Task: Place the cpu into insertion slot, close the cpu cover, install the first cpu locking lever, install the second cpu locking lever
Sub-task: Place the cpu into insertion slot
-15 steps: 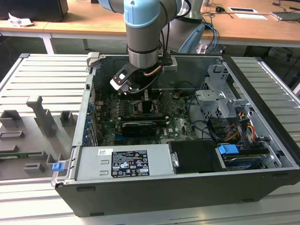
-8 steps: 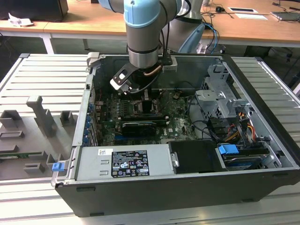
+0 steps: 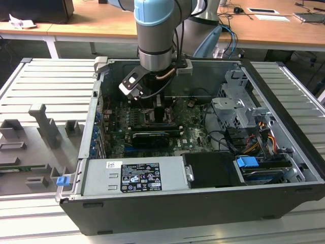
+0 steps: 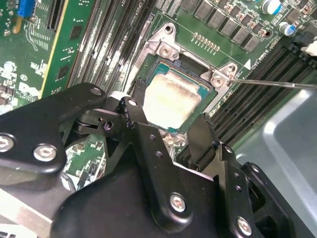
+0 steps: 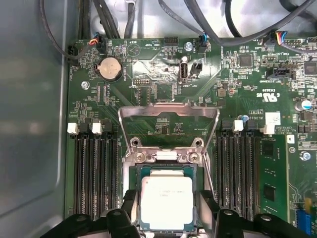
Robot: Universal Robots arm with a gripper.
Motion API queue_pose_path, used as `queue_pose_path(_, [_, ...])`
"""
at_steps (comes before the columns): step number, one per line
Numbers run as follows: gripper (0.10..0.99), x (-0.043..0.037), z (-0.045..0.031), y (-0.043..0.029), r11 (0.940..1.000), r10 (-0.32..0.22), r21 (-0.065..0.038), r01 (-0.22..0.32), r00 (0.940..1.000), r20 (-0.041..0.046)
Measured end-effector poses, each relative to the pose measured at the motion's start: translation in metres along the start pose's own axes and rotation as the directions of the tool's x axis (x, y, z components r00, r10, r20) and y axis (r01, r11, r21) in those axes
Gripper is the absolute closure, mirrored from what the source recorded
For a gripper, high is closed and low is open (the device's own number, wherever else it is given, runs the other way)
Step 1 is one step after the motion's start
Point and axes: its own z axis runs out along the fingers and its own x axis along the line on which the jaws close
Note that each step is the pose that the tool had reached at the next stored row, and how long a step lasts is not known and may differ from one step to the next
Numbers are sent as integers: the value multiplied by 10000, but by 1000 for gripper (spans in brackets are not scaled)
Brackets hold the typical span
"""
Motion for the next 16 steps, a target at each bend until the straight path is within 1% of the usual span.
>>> queue_pose_path(2, [494,1,-32,3,10000,0,0,0,10000,2])
queue_pose_path(5, [682,2,-54,6,10000,-1,0,1,10000,14])
queue_pose_path(6, [682,2,-60,6,10000,-2,1,2,10000,23])
queue_pose_path(9, [867,2,-71,7,10000,-2,0,2,10000,38])
queue_pose_path(10, [867,2,-74,7,10000,-2,0,2,10000,40])
queue_pose_path(11, [980,3,-80,7,10000,-2,0,2,10000,40])
queue_pose_path(16, [980,3,-102,9,10000,-2,-1,2,10000,41])
